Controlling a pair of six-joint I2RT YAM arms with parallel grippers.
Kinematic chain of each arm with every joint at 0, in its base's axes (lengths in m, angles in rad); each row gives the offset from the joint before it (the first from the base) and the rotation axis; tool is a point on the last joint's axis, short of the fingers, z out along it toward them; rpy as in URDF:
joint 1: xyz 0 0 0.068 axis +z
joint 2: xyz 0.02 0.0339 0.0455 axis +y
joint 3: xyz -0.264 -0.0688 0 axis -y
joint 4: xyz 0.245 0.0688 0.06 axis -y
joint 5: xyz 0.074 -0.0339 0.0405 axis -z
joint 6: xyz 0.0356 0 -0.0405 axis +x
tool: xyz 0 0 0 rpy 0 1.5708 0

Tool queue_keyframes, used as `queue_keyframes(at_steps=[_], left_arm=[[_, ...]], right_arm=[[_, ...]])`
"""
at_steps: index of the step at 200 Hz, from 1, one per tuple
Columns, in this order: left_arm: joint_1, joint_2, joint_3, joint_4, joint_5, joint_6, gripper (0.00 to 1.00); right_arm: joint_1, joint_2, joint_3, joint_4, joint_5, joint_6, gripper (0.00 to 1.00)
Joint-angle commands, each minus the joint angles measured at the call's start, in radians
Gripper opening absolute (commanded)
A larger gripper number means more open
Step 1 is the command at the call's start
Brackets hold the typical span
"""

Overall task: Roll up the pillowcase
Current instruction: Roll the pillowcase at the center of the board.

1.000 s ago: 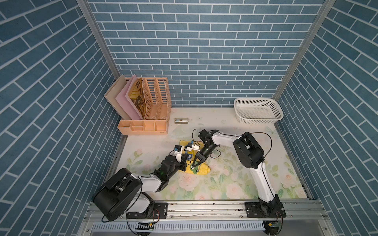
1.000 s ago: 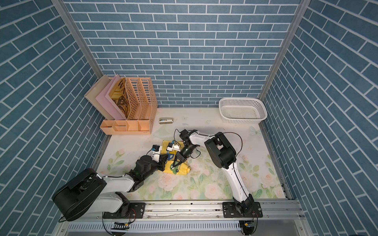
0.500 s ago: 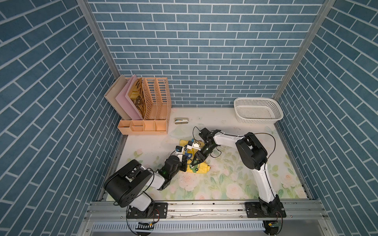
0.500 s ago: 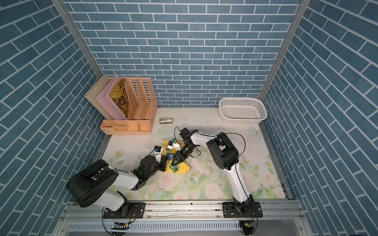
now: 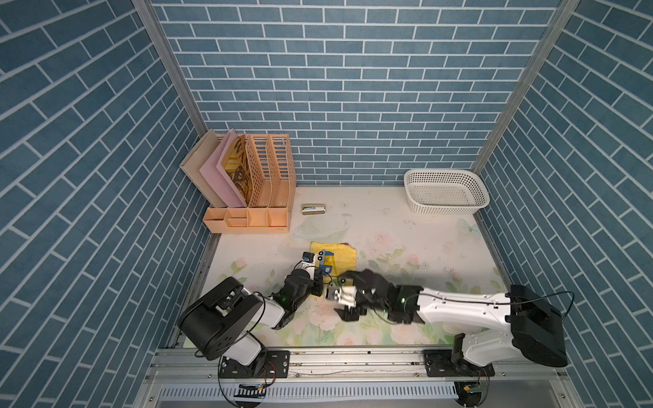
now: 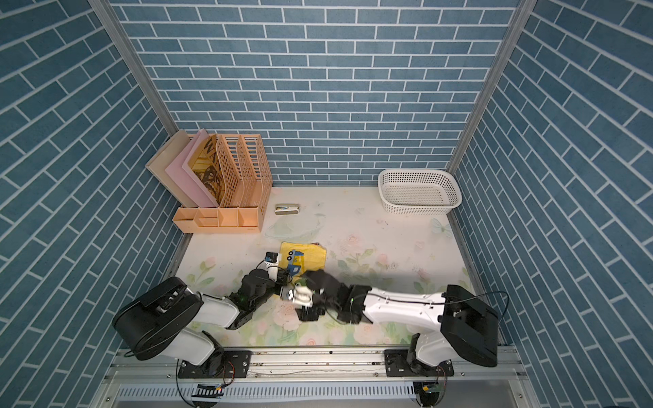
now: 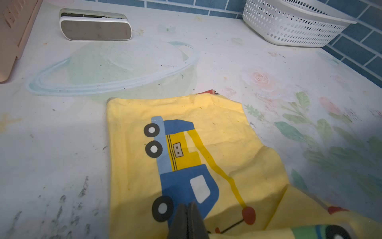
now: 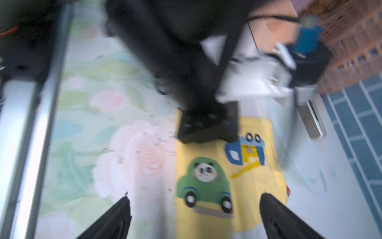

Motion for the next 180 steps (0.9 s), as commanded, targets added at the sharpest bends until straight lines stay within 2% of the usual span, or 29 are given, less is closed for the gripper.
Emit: queue_keyframes(at_steps=[1,41,67,90,98,106,115,127,152,169,180], left_arm=[[-0.003,-0.012,0.009,-0.012,-0.014,0.004,0.08],[-0.002,-0.030,0.006,-0.014,-0.009,0.005,0.08],[-0.002,-0.041,0.003,-0.020,-0.012,0.003,0.08],[-0.002,-0.051,0.006,-0.028,-0.010,0.006,0.08],[-0.003,-0.053,0.005,-0.031,-0.011,0.005,0.08],[-0.002,-0.055,0.002,-0.030,-0.012,0.008,0.08],[-0.003,-0.057,-0.001,-0.026,-0.016,0.007,0.08],[-0.003,-0.067,-0.005,-0.026,-0.017,0.001,0.07],[-0.002,-0.231,-0.016,-0.064,-0.026,-0.044,0.10],[0.005,-0.397,-0.011,-0.149,-0.067,-0.056,0.12],[0.016,-0.484,0.004,-0.213,-0.067,-0.049,0.12]], right_arm=[[0.015,0.032,-0.069,0.266,0.292,-0.077,1.00],[0.060,0.221,-0.042,0.370,0.402,-0.116,1.00],[0.044,0.335,0.002,0.399,0.415,-0.131,1.00],[0.020,0.403,0.055,0.365,0.364,-0.137,0.96],[0.003,0.410,0.066,0.340,0.324,-0.122,0.91],[-0.020,0.415,0.082,0.305,0.290,-0.099,0.81],[-0.044,0.418,0.096,0.268,0.260,-0.079,0.61],[-0.077,0.419,0.104,0.224,0.205,-0.058,0.43],[-0.125,0.383,0.118,0.116,0.047,-0.018,0.14],[-0.166,0.340,0.153,0.018,-0.111,0.027,0.00],[-0.200,0.327,0.193,-0.070,-0.246,0.048,0.00]])
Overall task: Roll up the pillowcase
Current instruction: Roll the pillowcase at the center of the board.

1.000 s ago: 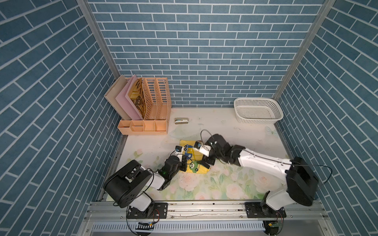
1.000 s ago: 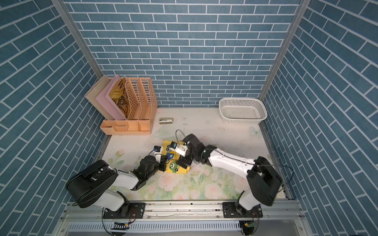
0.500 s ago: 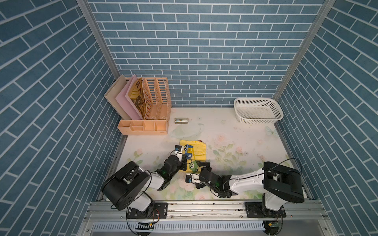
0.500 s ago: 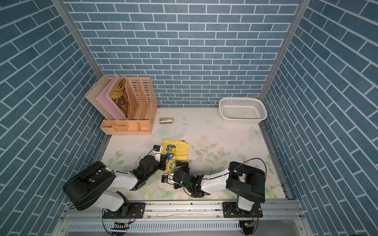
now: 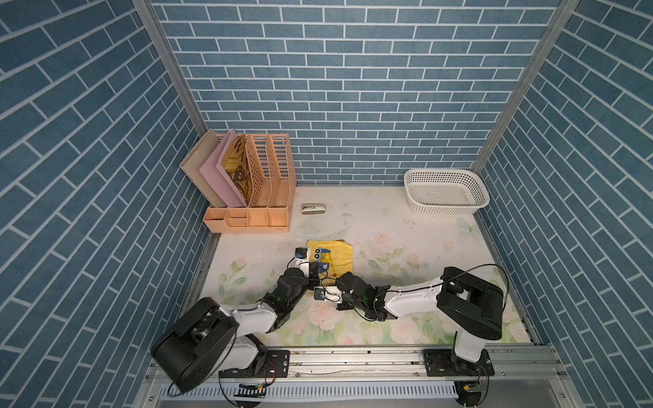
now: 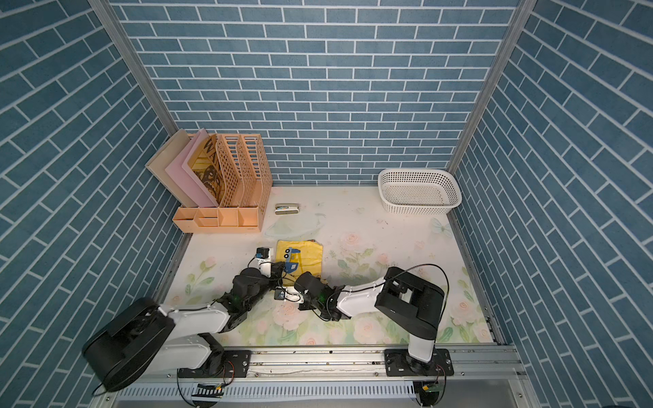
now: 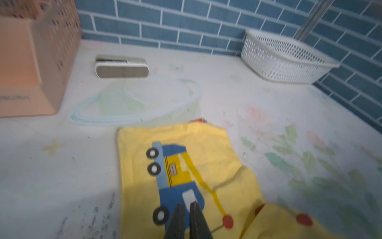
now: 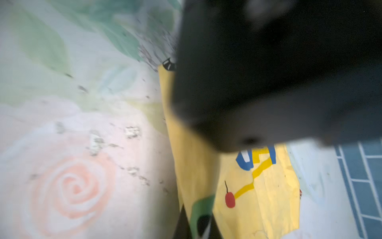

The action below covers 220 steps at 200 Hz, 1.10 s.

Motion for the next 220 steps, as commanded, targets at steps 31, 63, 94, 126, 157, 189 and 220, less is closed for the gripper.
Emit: queue_keyframes(at_steps=[31,63,94,126,157,189,220], left_arm=[[0.036,-0.217,0.045,-0.202,0.038,0.015,0.13],[0.038,-0.181,-0.035,-0.097,0.069,-0.035,0.12],[0.037,-0.194,-0.072,-0.080,0.059,-0.036,0.10],[0.039,-0.270,-0.096,-0.098,0.014,-0.031,0.11],[0.039,-0.233,-0.095,-0.079,0.014,-0.031,0.09],[0.039,-0.236,-0.101,-0.042,-0.007,-0.031,0.09],[0.039,-0.235,-0.097,-0.037,0.006,-0.027,0.08]], right_arm=[[-0.174,0.023,0.247,-0.563,-0.524,0.142,0.00],[-0.257,0.099,0.360,-0.737,-0.729,0.161,0.00],[-0.327,0.213,0.548,-0.959,-0.941,0.180,0.00],[-0.348,0.285,0.676,-1.129,-1.012,0.181,0.00],[-0.348,0.292,0.742,-1.188,-1.100,0.254,0.00],[-0.342,0.296,0.747,-1.073,-0.935,0.480,0.00],[-0.340,0.421,0.843,-1.115,-0.925,0.474,0.00]])
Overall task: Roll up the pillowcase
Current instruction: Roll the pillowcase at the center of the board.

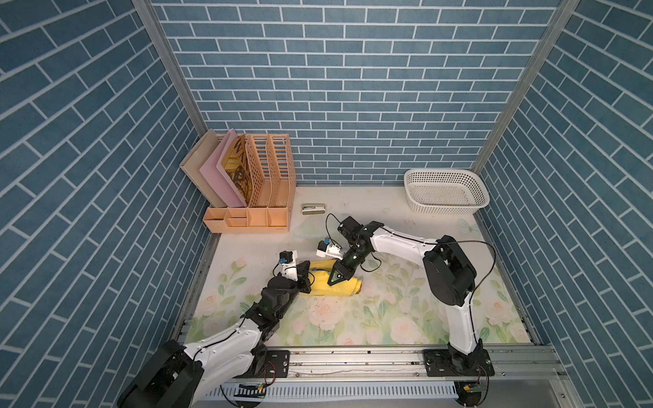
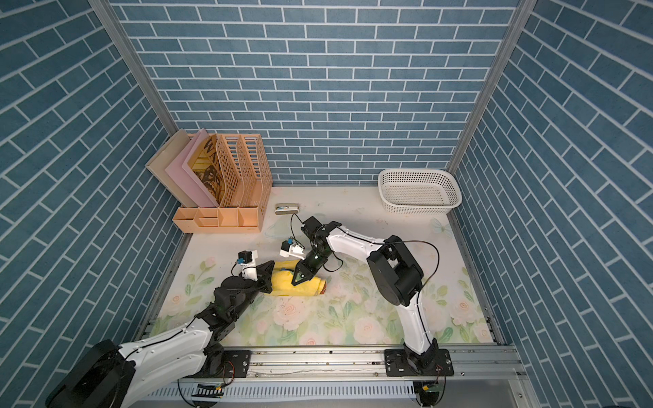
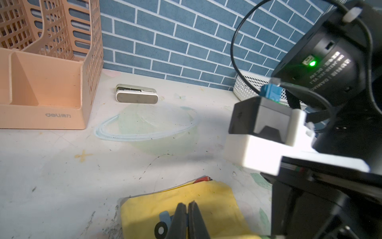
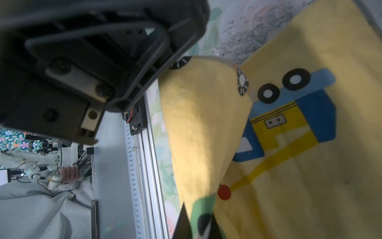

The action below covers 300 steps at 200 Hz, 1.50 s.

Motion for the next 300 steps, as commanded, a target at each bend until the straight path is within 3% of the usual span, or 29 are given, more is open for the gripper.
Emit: queue_keyframes(at_steps=[1,18,48,78,113,121,131,162,187,207,227,236,256,269,300], left_arm=[[0.005,-0.001,0.000,0.029,-0.004,0.004,0.08],[0.005,-0.017,-0.025,0.051,-0.008,-0.009,0.08],[0.004,-0.038,-0.041,0.028,-0.038,-0.020,0.06],[0.004,-0.062,-0.041,0.012,-0.060,-0.022,0.06],[0.003,0.043,-0.016,0.034,-0.015,-0.030,0.06],[0.003,0.082,-0.009,0.045,-0.009,-0.034,0.05],[0.003,0.128,0.002,0.049,-0.016,-0.037,0.04],[0.002,0.243,0.038,0.064,-0.017,-0.039,0.03],[0.002,0.322,0.062,0.069,-0.047,-0.048,0.00],[0.003,0.333,0.073,0.040,-0.102,-0.054,0.00],[0.006,0.348,0.081,0.017,-0.133,-0.051,0.01],[0.006,0.362,0.089,0.012,-0.132,-0.051,0.01],[0.008,0.373,0.094,0.019,-0.133,-0.064,0.01],[0.013,0.380,0.100,0.020,-0.131,-0.064,0.01],[0.035,0.375,0.101,-0.002,-0.125,-0.073,0.00]], right_arm=[[0.004,0.090,0.069,-0.024,0.035,0.080,0.00],[0.009,0.174,0.120,-0.019,0.020,0.116,0.00],[0.029,0.197,0.132,0.043,0.014,0.173,0.00],[0.039,0.185,0.034,0.178,-0.091,0.226,0.00],[0.038,0.243,0.030,0.162,-0.018,0.210,0.04],[0.038,0.252,0.037,0.157,-0.001,0.207,0.13],[0.039,0.250,0.038,0.160,0.012,0.205,0.37],[0.038,0.158,0.011,0.215,0.053,0.185,0.66],[0.035,0.029,-0.029,0.243,0.226,0.134,0.79],[0.036,-0.106,-0.151,0.316,0.527,0.094,0.97],[0.044,-0.288,-0.341,0.487,0.787,0.064,1.00],[0.064,-0.378,-0.442,0.582,0.819,0.014,1.00],[0.263,-0.563,-0.720,0.866,1.009,-0.192,1.00],[0.421,-0.594,-0.867,1.044,1.119,-0.306,1.00],[0.572,-0.455,-0.868,1.129,1.332,-0.302,1.00]])
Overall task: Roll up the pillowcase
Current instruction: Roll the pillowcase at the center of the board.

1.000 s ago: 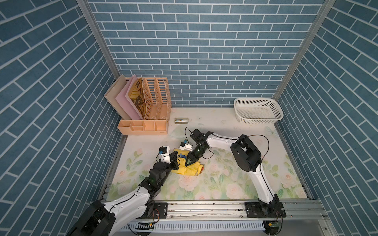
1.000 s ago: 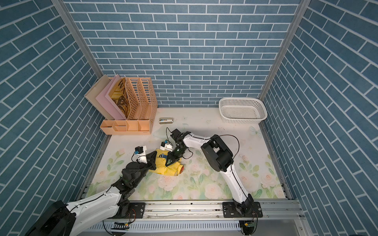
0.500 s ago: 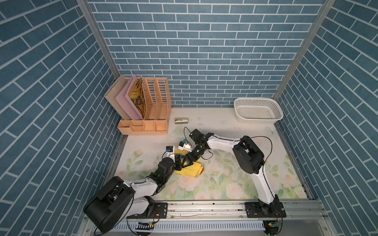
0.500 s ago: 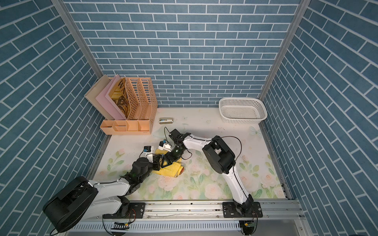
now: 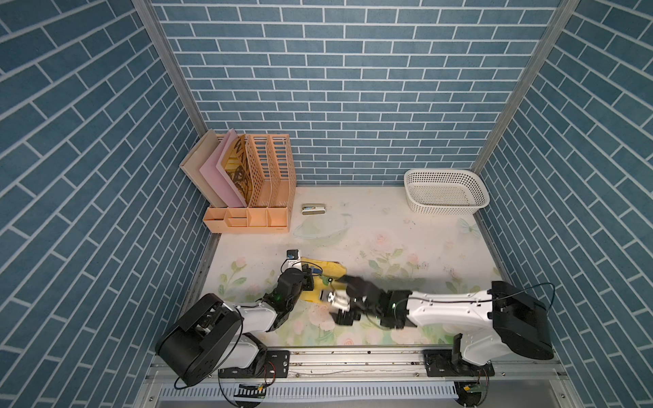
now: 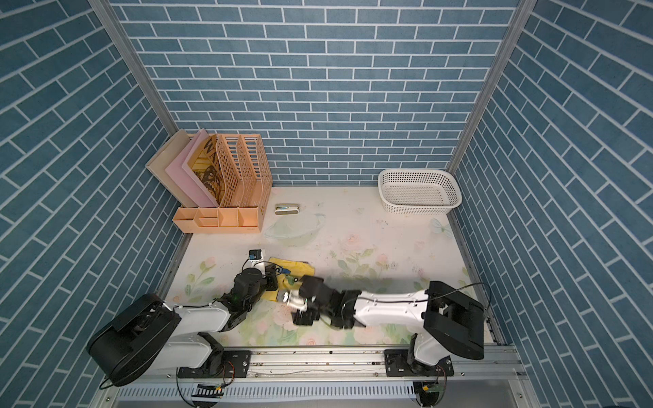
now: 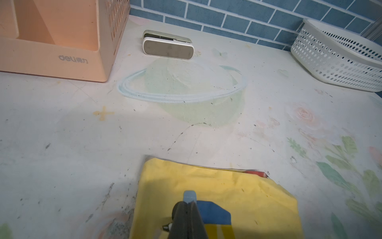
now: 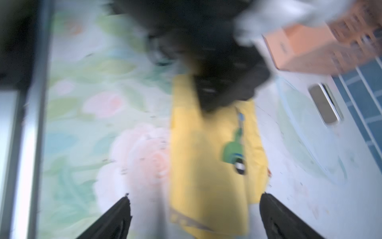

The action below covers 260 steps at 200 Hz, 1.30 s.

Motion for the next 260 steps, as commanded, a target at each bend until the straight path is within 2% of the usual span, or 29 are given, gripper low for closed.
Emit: queue_keyframes(at_steps=[1,14,47,64,78,86,124,143,153,170,194,224,260], left_arm=[[0.018,-0.012,0.008,-0.032,-0.013,-0.013,0.00],[0.024,-0.039,0.000,-0.044,-0.027,-0.014,0.01],[0.037,-0.088,-0.013,-0.056,-0.021,-0.020,0.02],[0.039,-0.106,-0.026,-0.053,-0.018,-0.022,0.02],[0.039,-0.115,-0.030,-0.053,-0.020,-0.025,0.02],[0.039,-0.122,-0.034,-0.052,-0.019,-0.024,0.02],[0.041,-0.150,-0.036,-0.067,-0.023,-0.020,0.02],[0.042,-0.157,-0.035,-0.071,-0.027,-0.020,0.02],[0.042,-0.165,-0.036,-0.074,-0.028,-0.021,0.02],[0.043,-0.181,-0.041,-0.079,-0.032,-0.020,0.02],[0.047,-0.213,-0.048,-0.081,-0.036,-0.024,0.02],[0.050,-0.277,-0.056,-0.104,-0.051,-0.018,0.04],[0.051,-0.256,-0.066,-0.057,0.014,-0.013,0.04]], right_arm=[[0.049,0.106,-0.008,0.190,0.306,-0.103,1.00],[0.076,0.170,0.006,0.246,0.393,-0.132,1.00],[0.077,0.306,0.080,0.296,0.460,-0.161,1.00],[0.072,0.368,0.112,0.302,0.464,-0.186,1.00],[0.047,0.407,0.158,0.236,0.435,-0.156,0.99],[0.024,0.418,0.187,0.173,0.382,-0.125,0.94],[-0.096,0.414,0.274,-0.053,0.083,-0.012,0.35],[-0.130,0.411,0.313,-0.158,-0.036,-0.004,0.09],[-0.154,0.407,0.350,-0.238,-0.118,0.009,0.00],[-0.195,0.387,0.406,-0.372,-0.254,0.034,0.00],[-0.291,0.379,0.477,-0.543,-0.535,0.076,0.00],[-0.377,0.374,0.526,-0.691,-0.726,0.091,0.00],[-0.453,0.429,0.614,-0.822,-0.985,0.095,0.00]])
